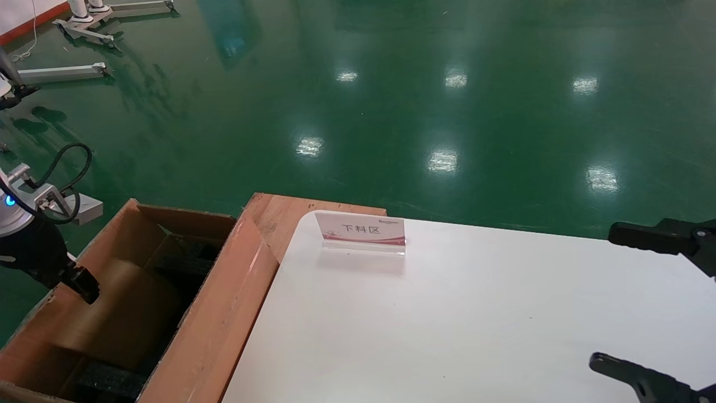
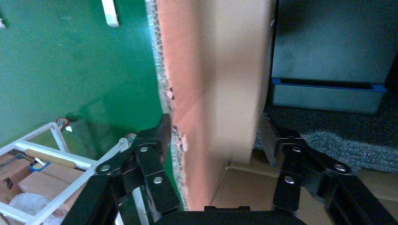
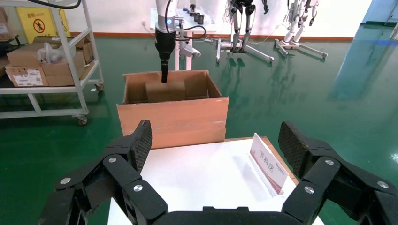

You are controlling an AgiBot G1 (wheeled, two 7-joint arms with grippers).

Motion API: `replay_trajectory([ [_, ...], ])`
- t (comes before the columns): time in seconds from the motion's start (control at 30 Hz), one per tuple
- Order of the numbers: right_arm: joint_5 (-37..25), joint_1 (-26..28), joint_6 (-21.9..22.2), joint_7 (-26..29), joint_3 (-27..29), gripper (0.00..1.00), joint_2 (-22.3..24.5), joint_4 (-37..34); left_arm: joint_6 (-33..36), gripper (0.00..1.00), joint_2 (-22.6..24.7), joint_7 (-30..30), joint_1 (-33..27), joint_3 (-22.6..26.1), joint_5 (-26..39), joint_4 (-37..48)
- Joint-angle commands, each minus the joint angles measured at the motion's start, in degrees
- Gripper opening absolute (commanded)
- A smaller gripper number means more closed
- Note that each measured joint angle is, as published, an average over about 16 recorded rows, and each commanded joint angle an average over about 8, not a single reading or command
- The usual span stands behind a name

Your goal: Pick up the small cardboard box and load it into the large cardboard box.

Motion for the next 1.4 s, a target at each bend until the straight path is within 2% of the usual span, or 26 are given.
replay_trajectory([
  [0.03,0.00,0.00,0.00,0.00,0.00,1.00,0.00,0.00,0.00,1.00,0.00,0.01,-0.01,0.00,0.01,0.00],
  [0.37,0.00,0.01,0.00,-0.01,0.00,1.00,0.00,-0.02,-0.28,1.00,0.86,1.73,-1.51,-0.44,-0.65,-0.28],
  [0.77,0.02,0.03,-0.01,-0.03,-0.05,1.00,0.00,-0.05,3.14,1.00,0.90,14.99,-14.72,-6.02,-8.31,-5.20],
  [1.0,0.03,0.04,-0.01,-0.04,-0.06,1.00,0.01,-0.05,6.68,1.00,-0.44,17.21,-19.47,-7.91,-10.94,-11.37],
  [1.2,0.01,0.03,0.01,-0.05,-0.05,1.00,0.02,-0.07,8.60,1.00,-0.98,17.24,-20.15,-9.58,-11.42,-15.41],
  [1.4,0.01,0.04,0.01,-0.07,-0.06,1.00,0.03,-0.10,9.06,1.00,-1.90,18.75,-15.29,-18.50,-11.14,-20.37],
])
